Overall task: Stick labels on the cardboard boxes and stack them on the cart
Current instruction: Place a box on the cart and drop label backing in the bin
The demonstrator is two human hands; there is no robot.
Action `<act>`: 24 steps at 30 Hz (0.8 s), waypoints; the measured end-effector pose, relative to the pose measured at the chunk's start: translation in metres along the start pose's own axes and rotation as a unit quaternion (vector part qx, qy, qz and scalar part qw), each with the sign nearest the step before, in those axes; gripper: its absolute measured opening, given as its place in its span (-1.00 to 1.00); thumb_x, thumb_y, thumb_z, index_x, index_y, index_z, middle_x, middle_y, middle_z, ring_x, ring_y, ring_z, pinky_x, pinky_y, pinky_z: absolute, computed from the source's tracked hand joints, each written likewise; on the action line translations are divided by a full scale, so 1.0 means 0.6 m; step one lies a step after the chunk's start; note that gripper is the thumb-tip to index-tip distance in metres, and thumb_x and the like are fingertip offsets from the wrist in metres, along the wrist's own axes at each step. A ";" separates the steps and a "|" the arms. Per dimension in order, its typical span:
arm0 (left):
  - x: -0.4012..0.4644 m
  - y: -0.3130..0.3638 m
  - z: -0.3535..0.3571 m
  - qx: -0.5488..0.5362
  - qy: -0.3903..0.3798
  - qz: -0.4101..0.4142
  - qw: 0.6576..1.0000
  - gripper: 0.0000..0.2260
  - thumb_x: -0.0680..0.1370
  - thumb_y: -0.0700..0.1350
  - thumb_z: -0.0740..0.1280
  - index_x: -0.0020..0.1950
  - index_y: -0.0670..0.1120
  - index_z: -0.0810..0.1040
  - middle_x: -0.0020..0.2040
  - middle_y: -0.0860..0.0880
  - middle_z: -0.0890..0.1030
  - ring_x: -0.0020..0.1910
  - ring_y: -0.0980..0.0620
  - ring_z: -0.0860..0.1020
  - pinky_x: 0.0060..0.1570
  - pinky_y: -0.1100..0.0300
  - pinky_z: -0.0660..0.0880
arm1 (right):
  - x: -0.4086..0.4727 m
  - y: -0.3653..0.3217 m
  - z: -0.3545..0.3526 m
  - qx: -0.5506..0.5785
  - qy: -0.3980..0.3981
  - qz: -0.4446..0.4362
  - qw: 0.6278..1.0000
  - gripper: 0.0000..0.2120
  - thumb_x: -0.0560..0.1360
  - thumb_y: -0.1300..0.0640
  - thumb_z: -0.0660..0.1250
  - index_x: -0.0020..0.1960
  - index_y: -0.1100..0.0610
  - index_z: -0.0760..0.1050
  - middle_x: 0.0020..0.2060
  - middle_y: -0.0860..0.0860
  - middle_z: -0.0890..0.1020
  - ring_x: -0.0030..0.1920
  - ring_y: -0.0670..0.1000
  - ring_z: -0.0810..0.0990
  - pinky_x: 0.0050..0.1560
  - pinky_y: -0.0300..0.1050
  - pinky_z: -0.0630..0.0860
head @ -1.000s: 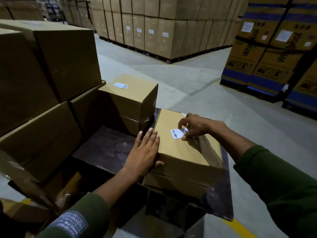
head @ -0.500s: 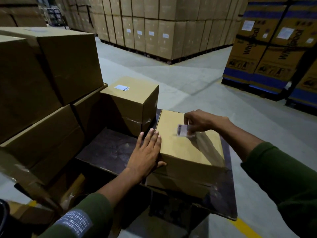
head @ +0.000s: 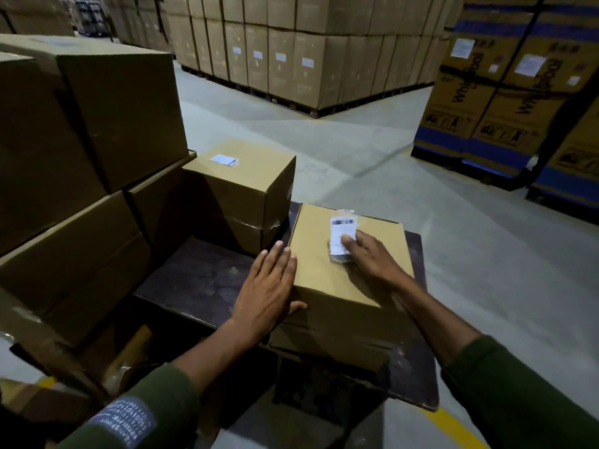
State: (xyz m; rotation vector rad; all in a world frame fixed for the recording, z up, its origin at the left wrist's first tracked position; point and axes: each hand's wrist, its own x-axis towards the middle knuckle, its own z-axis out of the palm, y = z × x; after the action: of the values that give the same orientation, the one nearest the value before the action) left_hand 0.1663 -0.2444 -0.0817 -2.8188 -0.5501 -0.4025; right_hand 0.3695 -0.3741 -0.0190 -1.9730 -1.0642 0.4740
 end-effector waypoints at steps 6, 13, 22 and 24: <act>-0.002 -0.004 -0.001 0.009 0.000 0.007 1.000 -0.11 0.47 0.41 0.23 0.54 -0.23 0.21 0.56 -0.23 0.21 0.59 -0.19 -0.03 0.51 -0.17 0.10 | -0.026 0.002 0.006 -0.056 -0.070 -0.072 0.993 -0.59 0.63 -0.21 0.10 0.08 0.08 0.55 -0.06 0.00 0.65 -0.10 0.01 0.60 -0.06 0.07 0.50; 0.000 -0.005 0.000 -0.002 0.010 0.014 1.000 -0.12 0.45 0.39 0.28 0.52 -0.23 0.26 0.53 -0.24 0.26 0.58 -0.20 0.02 0.49 -0.19 0.14 | 0.004 -0.006 0.010 -0.006 -0.008 -0.001 1.000 -0.66 0.67 -0.06 0.14 0.24 0.12 0.54 0.10 0.03 0.64 -0.01 -0.09 0.61 -0.14 -0.29 0.47; 0.000 -0.004 0.007 -0.013 0.014 0.014 1.000 -0.13 0.45 0.40 0.29 0.51 -0.22 0.28 0.53 -0.23 0.28 0.58 -0.20 0.04 0.48 -0.21 0.15 | -0.040 0.025 -0.025 -0.064 -0.011 -0.029 0.997 -0.69 0.67 -0.07 0.14 0.15 0.10 0.57 0.02 0.02 0.67 -0.02 0.01 0.63 0.02 -0.01 0.52; 0.000 -0.004 0.005 -0.011 0.014 0.015 1.000 -0.13 0.45 0.39 0.29 0.52 -0.22 0.27 0.53 -0.23 0.27 0.58 -0.20 0.03 0.49 -0.20 0.14 | -0.023 0.022 -0.020 -0.065 0.011 -0.015 0.998 -0.67 0.67 -0.07 0.13 0.16 0.11 0.56 0.04 0.05 0.66 -0.02 0.02 0.62 0.03 0.04 0.52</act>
State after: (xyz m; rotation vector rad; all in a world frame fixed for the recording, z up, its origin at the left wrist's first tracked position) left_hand 0.1660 -0.2414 -0.0843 -2.8343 -0.5005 -0.4434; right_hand 0.3759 -0.3953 -0.0235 -2.0682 -1.1329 0.3743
